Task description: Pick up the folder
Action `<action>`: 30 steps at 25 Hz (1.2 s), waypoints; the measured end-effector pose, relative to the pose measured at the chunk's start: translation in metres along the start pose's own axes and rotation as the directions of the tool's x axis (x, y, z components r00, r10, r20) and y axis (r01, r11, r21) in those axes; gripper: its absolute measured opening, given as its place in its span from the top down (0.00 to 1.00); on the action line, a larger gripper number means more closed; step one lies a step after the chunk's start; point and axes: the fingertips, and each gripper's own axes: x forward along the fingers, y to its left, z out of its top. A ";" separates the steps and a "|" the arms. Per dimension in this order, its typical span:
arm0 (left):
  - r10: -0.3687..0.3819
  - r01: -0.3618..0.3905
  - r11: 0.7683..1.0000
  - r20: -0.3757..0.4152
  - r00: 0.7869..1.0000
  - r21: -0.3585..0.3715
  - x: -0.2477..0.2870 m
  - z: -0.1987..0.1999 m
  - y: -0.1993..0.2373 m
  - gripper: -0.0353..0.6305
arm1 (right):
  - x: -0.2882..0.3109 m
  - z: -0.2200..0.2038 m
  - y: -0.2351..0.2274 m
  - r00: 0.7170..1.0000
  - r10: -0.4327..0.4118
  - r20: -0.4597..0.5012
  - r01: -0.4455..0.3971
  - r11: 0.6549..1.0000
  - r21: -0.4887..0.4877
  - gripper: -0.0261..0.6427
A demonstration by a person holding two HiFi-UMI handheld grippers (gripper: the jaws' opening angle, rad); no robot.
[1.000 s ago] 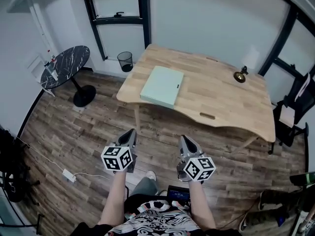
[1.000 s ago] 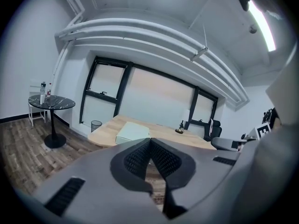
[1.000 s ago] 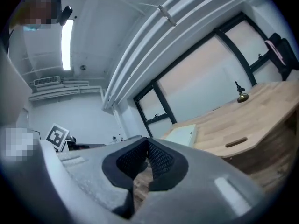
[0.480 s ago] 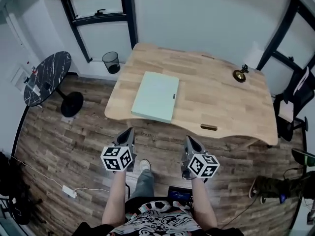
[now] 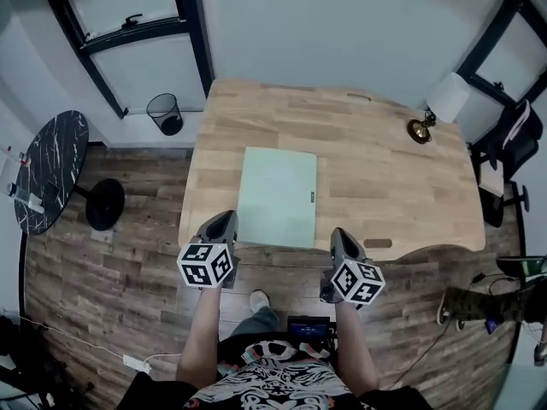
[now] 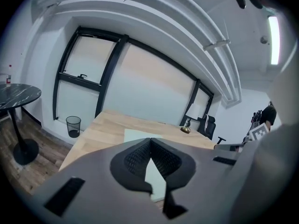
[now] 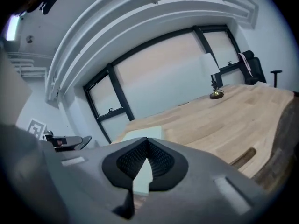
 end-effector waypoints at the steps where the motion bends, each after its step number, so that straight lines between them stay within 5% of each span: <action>1: -0.007 0.007 1.000 -0.004 1.000 0.005 0.007 0.004 0.004 0.94 | 0.003 0.004 0.000 1.000 -0.011 0.014 0.011 1.000 0.016 0.95; 10: -0.007 0.007 1.000 -0.040 0.999 -0.014 0.037 0.009 0.028 0.94 | 0.027 0.000 -0.001 0.993 -0.104 -0.058 0.101 0.993 -0.067 0.95; 21: -0.014 0.014 0.999 -0.001 1.000 -0.046 0.047 0.020 0.038 0.94 | 0.052 0.015 -0.011 0.994 -0.110 -0.006 0.109 0.993 -0.041 0.95; 30: 0.002 -0.005 0.998 -0.045 0.999 -0.064 0.064 0.004 0.045 0.94 | 0.068 0.003 -0.013 0.994 -0.087 -0.061 0.084 0.995 -0.048 0.95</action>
